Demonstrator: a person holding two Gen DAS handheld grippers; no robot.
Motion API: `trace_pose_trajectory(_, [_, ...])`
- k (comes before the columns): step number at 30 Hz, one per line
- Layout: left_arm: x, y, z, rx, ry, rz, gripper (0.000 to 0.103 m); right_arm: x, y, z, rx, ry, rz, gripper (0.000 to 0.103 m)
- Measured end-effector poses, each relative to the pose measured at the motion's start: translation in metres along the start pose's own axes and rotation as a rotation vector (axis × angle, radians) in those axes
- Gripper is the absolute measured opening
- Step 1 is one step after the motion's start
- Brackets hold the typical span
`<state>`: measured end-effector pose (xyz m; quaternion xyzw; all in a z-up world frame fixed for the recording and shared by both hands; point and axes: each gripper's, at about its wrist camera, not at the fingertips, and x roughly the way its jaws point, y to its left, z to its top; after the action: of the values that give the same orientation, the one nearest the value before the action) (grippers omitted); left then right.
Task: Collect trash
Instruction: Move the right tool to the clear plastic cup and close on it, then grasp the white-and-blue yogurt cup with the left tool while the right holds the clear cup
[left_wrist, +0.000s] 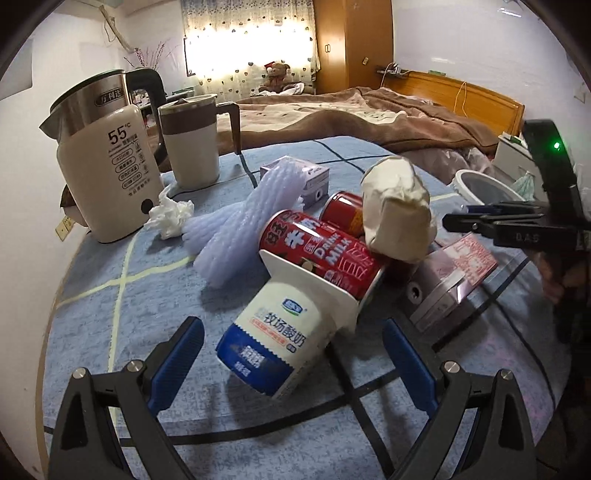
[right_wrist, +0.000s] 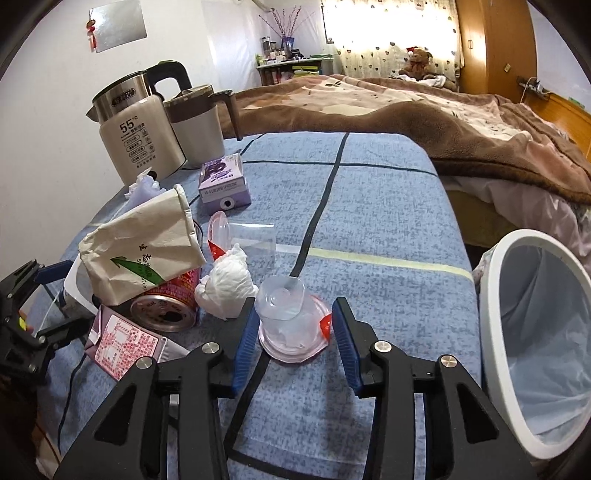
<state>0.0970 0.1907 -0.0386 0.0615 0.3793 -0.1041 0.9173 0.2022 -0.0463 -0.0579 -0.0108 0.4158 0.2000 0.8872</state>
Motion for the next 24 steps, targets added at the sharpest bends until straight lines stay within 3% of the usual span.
trace_pose_trajectory(6, [0.005,0.024,0.005,-0.052,-0.003,0.029,0.099,0.002,0.005,0.001,-0.020,-0.008,0.012,0.036])
trace_pose_trajectory(13, [0.004,0.032,0.003,-0.062,-0.002,-0.029,0.081,0.004,0.003,0.002,-0.005,-0.010,0.016,0.031])
trace_pose_trajectory(18, [0.006,0.028,0.006,-0.063,0.000,-0.035,0.080,0.005,0.002,0.002,-0.002,-0.015,0.020,0.031])
trace_pose_trajectory(22, [0.010,0.040,0.004,-0.158,0.000,-0.061,0.081,0.006,0.002,0.002,0.002,-0.015,0.021,0.031])
trace_pose_trajectory(24, [0.012,0.042,0.004,-0.161,0.007,-0.011,0.082,0.006,0.002,0.002,0.001,-0.018,0.024,0.031])
